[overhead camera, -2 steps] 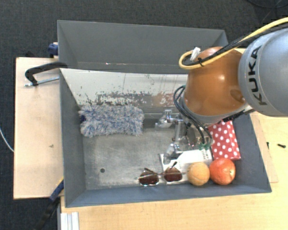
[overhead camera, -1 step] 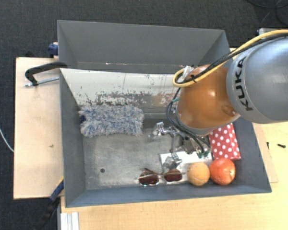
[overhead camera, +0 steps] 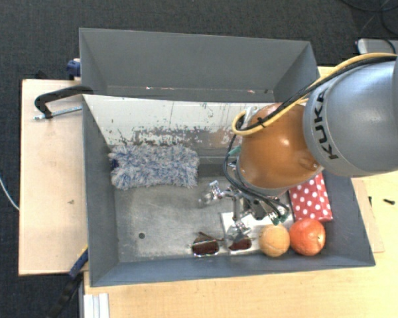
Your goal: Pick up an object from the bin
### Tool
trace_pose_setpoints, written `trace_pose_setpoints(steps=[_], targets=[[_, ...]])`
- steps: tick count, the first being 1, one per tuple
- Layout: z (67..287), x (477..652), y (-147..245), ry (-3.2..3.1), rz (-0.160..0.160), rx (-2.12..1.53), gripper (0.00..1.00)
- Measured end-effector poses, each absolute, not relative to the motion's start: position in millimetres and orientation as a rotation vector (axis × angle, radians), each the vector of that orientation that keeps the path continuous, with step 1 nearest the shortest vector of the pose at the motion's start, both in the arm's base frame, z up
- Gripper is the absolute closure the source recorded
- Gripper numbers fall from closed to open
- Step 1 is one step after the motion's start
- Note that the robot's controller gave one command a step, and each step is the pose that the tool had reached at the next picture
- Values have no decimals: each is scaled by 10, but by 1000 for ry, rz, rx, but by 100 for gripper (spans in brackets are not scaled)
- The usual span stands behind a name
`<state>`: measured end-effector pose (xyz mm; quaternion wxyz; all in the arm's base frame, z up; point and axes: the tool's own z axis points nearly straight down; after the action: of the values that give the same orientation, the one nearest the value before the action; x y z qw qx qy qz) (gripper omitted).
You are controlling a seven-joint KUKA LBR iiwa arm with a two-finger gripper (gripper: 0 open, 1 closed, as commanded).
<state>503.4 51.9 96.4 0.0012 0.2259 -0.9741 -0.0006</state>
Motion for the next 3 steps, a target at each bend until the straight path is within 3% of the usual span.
trace_pose_setpoints(steps=[1,2,3], targets=[[802,4973,636,-3084,-1,595,0],[784,4921,783,-2996,-1,947,0],[783,4914,795,-2997,-2,946,0]])
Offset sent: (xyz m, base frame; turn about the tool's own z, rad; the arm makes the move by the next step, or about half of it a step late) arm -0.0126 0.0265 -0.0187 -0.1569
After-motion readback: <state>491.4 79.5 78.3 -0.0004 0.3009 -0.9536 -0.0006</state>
